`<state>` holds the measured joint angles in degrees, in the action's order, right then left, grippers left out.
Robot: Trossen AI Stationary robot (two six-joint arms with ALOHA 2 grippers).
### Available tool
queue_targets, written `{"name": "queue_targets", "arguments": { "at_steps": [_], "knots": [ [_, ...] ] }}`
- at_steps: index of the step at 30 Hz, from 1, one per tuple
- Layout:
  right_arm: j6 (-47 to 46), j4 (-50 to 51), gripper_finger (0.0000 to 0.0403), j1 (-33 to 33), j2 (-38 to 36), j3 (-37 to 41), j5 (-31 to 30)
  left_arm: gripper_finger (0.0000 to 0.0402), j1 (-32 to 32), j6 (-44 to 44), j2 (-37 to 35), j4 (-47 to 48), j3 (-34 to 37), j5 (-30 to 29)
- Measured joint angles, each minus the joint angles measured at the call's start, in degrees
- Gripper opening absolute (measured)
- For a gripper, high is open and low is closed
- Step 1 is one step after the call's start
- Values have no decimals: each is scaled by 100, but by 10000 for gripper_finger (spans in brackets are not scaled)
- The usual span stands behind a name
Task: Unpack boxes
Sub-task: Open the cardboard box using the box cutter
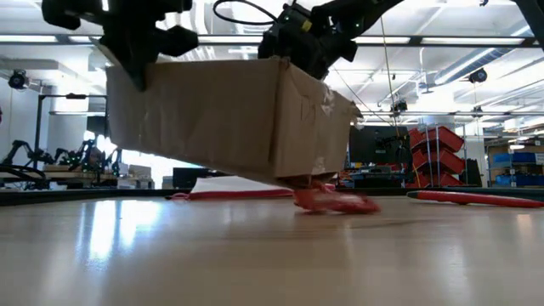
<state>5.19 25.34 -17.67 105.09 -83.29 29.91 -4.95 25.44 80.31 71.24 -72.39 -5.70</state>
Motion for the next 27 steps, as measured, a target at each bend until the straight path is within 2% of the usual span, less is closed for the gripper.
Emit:
{"name": "queue_targets", "arguments": {
  "at_steps": [8, 17, 27],
  "knots": [
    [-74, 10, 199, 151, -63, 4, -11, 0, 0, -569, -43, -369, 543, 451],
    [-62, 98, 199, 290, -74, 4, -54, 0, 0, -1465, -651, -686, 962, 787],
    [-126, 127, 199, 294, -80, 4, 204, 0, -20, -1849, -776, -983, 1065, 1850]
  ]
}}
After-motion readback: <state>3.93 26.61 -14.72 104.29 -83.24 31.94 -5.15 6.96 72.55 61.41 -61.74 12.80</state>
